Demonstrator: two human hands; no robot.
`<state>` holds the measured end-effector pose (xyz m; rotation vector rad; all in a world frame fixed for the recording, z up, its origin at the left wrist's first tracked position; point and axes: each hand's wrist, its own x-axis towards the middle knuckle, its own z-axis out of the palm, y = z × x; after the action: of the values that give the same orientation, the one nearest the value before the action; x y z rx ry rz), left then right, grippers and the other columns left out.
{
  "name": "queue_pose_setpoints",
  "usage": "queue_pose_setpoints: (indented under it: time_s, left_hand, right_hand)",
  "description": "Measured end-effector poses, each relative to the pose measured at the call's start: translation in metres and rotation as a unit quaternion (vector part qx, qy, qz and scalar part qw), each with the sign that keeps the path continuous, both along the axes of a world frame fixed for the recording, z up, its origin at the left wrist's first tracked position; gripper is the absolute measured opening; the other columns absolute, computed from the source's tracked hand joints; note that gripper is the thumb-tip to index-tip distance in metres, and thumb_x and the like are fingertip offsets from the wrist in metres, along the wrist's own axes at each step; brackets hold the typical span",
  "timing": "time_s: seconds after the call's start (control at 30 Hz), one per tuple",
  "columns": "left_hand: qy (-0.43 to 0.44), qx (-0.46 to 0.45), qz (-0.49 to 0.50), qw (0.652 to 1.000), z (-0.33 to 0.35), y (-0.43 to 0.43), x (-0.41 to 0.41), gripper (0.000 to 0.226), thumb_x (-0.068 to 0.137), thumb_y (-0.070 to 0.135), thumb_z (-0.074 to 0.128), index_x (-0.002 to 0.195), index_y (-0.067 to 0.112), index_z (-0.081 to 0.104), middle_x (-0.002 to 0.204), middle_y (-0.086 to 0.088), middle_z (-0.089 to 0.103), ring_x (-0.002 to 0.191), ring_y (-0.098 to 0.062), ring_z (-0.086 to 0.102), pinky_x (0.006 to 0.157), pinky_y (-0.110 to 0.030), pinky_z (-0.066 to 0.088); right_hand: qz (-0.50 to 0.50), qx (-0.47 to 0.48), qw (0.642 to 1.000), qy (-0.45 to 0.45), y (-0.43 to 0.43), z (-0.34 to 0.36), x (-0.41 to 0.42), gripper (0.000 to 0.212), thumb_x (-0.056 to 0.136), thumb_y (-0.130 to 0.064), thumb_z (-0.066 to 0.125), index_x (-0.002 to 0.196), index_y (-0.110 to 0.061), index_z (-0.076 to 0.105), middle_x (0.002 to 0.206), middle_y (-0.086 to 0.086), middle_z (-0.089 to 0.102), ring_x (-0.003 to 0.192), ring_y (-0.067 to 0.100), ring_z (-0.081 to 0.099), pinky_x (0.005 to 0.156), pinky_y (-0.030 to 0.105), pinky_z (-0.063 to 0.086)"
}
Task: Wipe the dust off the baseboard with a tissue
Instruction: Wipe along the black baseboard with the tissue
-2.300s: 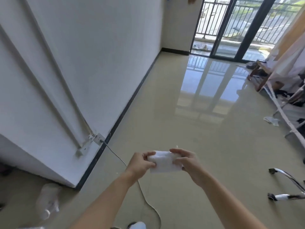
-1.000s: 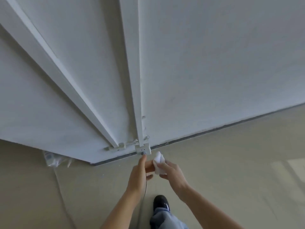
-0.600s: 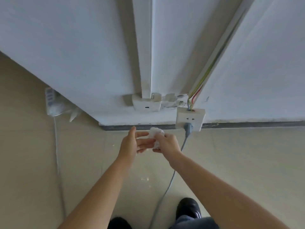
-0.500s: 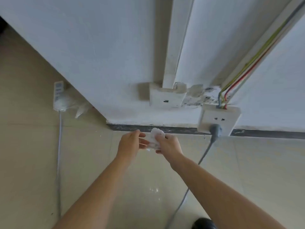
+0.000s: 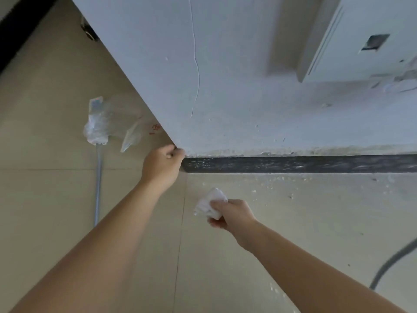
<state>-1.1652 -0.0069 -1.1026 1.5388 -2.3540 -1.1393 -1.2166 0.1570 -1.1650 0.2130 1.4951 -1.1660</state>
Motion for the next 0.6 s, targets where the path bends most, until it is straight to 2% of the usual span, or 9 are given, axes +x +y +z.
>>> queue_pose_setpoints:
  time_s: [0.07,0.1,0.17,0.23,0.3,0.4,0.5,0.57,0.6]
  left_hand:
    - [0.009,-0.017,-0.013,1.0,-0.003,-0.005,-0.003,0.027,0.084,0.028,0.058,0.078,0.002,0.066,0.07,-0.016,0.055,0.067,-0.017,0.041,0.063,-0.028,0.032]
    - [0.007,-0.033,-0.027,0.999,-0.004,-0.008,-0.003,0.028,0.084,0.028,0.061,0.072,0.002,0.063,0.065,-0.013,0.047,0.064,-0.018,0.034,0.06,-0.027,0.029]
    - [0.0,-0.044,-0.066,0.997,-0.002,-0.015,0.0,0.023,0.086,0.03,0.066,0.077,0.009,0.071,0.061,-0.006,0.051,0.056,-0.016,0.032,0.056,-0.025,0.029]
    - [-0.01,-0.04,-0.105,0.994,0.001,-0.024,0.002,0.013,0.087,0.032,0.067,0.087,0.022,0.076,0.06,-0.004,0.057,0.048,-0.011,0.034,0.052,-0.024,0.031]
    - [-0.015,-0.062,-0.129,0.99,-0.001,-0.03,0.002,0.018,0.087,0.033,0.068,0.086,0.018,0.077,0.059,-0.013,0.06,0.047,-0.009,0.037,0.053,-0.024,0.032]
    - [-0.022,-0.093,-0.147,0.985,-0.004,-0.032,0.001,0.023,0.088,0.032,0.068,0.082,0.012,0.077,0.047,-0.004,0.048,0.042,-0.008,0.031,0.05,-0.024,0.027]
    - [-0.019,-0.119,-0.169,0.978,-0.01,-0.036,0.006,0.036,0.088,0.035,0.066,0.076,0.002,0.07,0.056,-0.024,0.048,0.049,-0.017,0.028,0.051,-0.026,0.025]
    - [-0.01,-0.139,-0.188,0.972,-0.013,-0.039,0.007,0.033,0.088,0.038,0.066,0.069,0.011,0.068,0.058,-0.026,0.047,0.051,-0.018,0.027,0.051,-0.027,0.025]
    - [-0.008,-0.147,-0.19,0.971,-0.013,-0.039,0.007,0.041,0.088,0.037,0.066,0.066,0.002,0.064,0.056,-0.024,0.038,0.052,-0.019,0.025,0.051,-0.027,0.023]
  right_hand:
    - [-0.058,-0.023,0.997,-0.043,-0.026,-0.003,-0.004,0.017,0.088,-0.009,0.059,0.098,0.005,0.062,0.091,0.015,0.063,0.063,0.021,0.063,0.083,0.038,0.058]
    - [-0.084,-0.036,0.994,-0.066,-0.039,-0.006,-0.006,0.022,0.089,-0.008,0.057,0.105,0.007,0.06,0.098,0.018,0.064,0.064,0.023,0.064,0.081,0.037,0.058]
    - [-0.111,-0.066,0.986,-0.108,-0.065,-0.008,-0.007,0.028,0.092,-0.008,0.054,0.115,0.007,0.054,0.108,0.023,0.064,0.067,0.026,0.066,0.072,0.033,0.06]
    - [-0.109,-0.083,0.981,-0.134,-0.083,-0.008,-0.003,0.032,0.093,-0.008,0.052,0.122,0.005,0.05,0.109,0.022,0.064,0.069,0.028,0.067,0.063,0.031,0.059]
    - [-0.121,-0.101,0.976,-0.153,-0.094,-0.004,-0.002,0.029,0.094,-0.002,0.049,0.121,0.006,0.052,0.102,0.017,0.066,0.077,0.029,0.068,0.067,0.031,0.059]
    - [-0.2,-0.141,0.947,-0.208,-0.101,0.001,-0.008,0.021,0.092,0.009,0.04,0.103,0.01,0.057,0.081,0.017,0.068,0.072,0.028,0.067,0.077,0.034,0.058]
    - [-0.217,-0.167,0.935,-0.223,-0.096,0.003,-0.011,0.026,0.091,0.01,0.035,0.104,0.012,0.057,0.079,0.02,0.067,0.066,0.025,0.066,0.064,0.027,0.059]
    - [-0.232,-0.184,0.925,-0.239,-0.085,0.004,-0.016,0.027,0.091,0.009,0.033,0.103,0.01,0.058,0.08,0.019,0.066,0.06,0.021,0.068,0.056,0.022,0.058]
    - [-0.249,-0.197,0.916,-0.246,-0.076,0.006,-0.02,0.028,0.091,0.009,0.034,0.103,0.011,0.059,0.082,0.02,0.066,0.059,0.019,0.068,0.055,0.021,0.058]
